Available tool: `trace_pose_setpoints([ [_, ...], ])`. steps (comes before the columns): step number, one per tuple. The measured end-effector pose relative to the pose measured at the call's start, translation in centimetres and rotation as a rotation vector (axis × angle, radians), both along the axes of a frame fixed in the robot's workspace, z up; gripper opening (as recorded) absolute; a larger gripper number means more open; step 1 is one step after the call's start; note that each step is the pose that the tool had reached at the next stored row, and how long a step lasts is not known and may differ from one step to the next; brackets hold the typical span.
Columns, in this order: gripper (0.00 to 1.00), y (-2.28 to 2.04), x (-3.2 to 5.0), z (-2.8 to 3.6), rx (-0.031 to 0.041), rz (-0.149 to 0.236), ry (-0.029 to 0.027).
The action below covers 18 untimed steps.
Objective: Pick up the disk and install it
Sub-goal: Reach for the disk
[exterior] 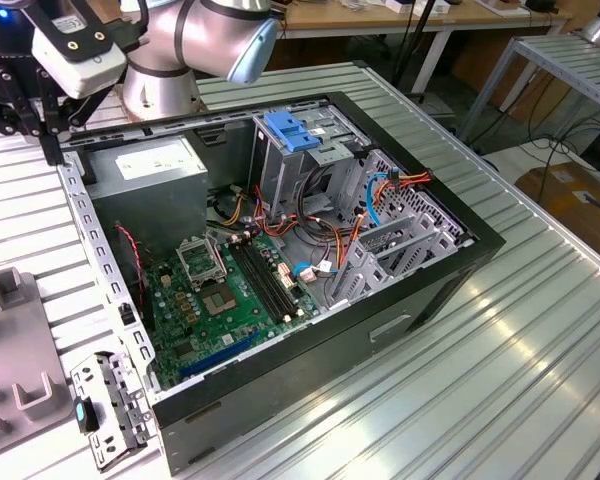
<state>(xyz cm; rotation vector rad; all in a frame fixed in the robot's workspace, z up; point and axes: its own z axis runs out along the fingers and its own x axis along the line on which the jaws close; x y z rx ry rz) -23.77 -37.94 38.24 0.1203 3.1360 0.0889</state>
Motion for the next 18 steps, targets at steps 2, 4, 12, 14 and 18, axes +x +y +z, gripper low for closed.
trace_pose_setpoints([
  [2,0.11,0.04,-0.30,-0.01,0.0005,0.000,0.0000],
  [4,0.11,0.06,-0.55,-0.02,0.0009,0.000,0.0001],
  [12,0.11,0.16,-1.62,-0.08,0.0019,0.000,0.0003],
  [14,0.11,0.17,-1.78,-0.08,0.0021,0.000,0.0005],
  [18,0.11,0.19,-2.15,-0.10,0.0022,0.000,0.0009],
])
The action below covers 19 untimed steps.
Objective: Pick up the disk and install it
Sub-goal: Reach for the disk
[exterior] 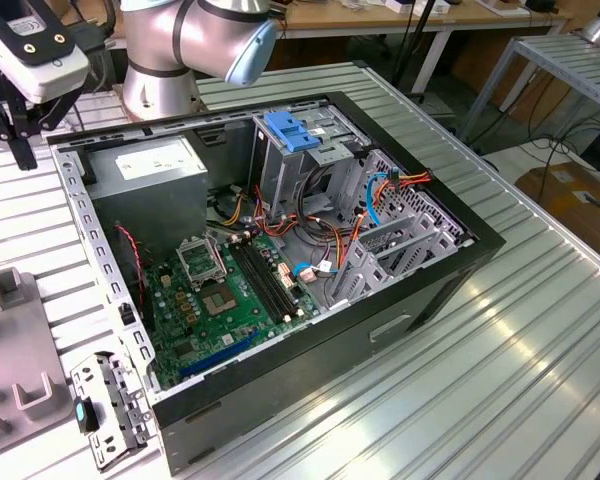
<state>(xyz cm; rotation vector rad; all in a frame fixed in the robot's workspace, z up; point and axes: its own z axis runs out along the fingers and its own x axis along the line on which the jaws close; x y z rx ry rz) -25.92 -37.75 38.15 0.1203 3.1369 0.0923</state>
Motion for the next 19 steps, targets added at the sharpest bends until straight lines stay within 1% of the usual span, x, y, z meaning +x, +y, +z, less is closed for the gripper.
trace_pose_setpoints([
  [19,0.11,0.08,-1.61,-0.09,0.0013,0.000,0.0014],
])
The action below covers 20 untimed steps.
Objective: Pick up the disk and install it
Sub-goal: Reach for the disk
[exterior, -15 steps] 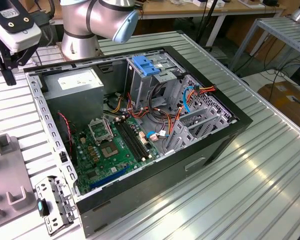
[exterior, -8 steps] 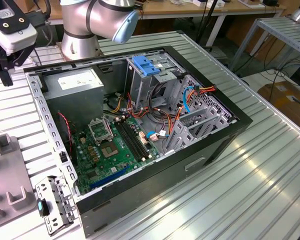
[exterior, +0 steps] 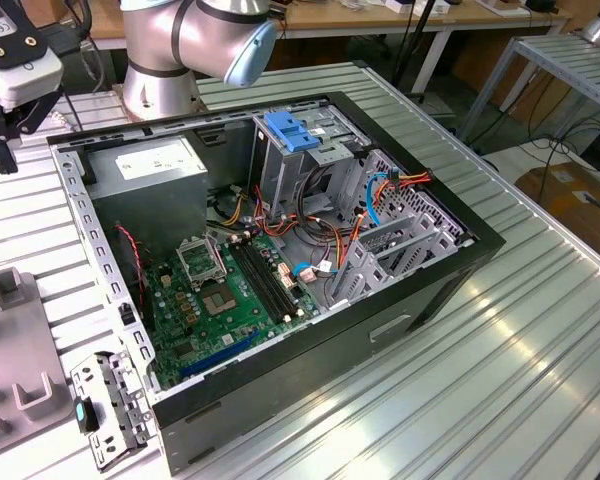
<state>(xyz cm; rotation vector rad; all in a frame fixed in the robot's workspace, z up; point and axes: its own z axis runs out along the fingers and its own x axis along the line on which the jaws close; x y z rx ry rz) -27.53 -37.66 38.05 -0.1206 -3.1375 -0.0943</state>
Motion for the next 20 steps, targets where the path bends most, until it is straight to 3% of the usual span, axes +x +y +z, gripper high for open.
trace_pose_setpoints([
  [8,0.11,0.03,-0.63,-0.03,0.0003,0.000,0.0005],
  [20,0.11,0.03,-0.86,-0.04,0.0003,0.000,0.0006],
])
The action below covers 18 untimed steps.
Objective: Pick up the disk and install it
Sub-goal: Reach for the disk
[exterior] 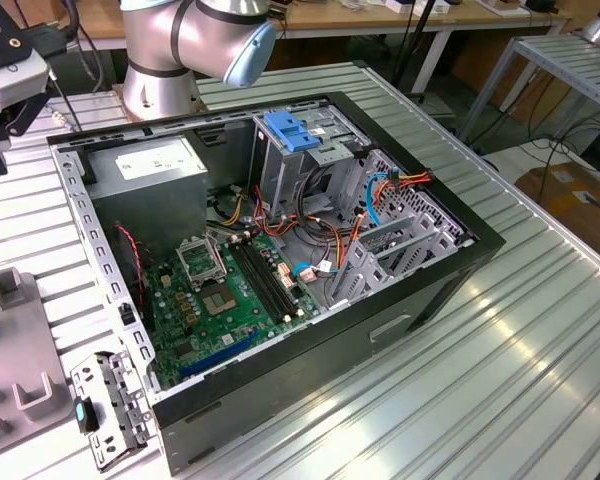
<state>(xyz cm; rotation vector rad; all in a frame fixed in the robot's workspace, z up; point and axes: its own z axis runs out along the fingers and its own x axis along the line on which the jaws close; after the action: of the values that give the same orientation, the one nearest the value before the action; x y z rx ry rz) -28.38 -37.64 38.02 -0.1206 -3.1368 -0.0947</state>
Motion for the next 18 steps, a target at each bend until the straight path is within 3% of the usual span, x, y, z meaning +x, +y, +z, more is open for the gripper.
trace_pose_setpoints([
  [11,0.11,0.02,-1.29,-0.06,0.0001,0.000,0.0001],
  [18,0.11,0.16,-3.26,-0.11,0.0001,0.000,0.0001],
])
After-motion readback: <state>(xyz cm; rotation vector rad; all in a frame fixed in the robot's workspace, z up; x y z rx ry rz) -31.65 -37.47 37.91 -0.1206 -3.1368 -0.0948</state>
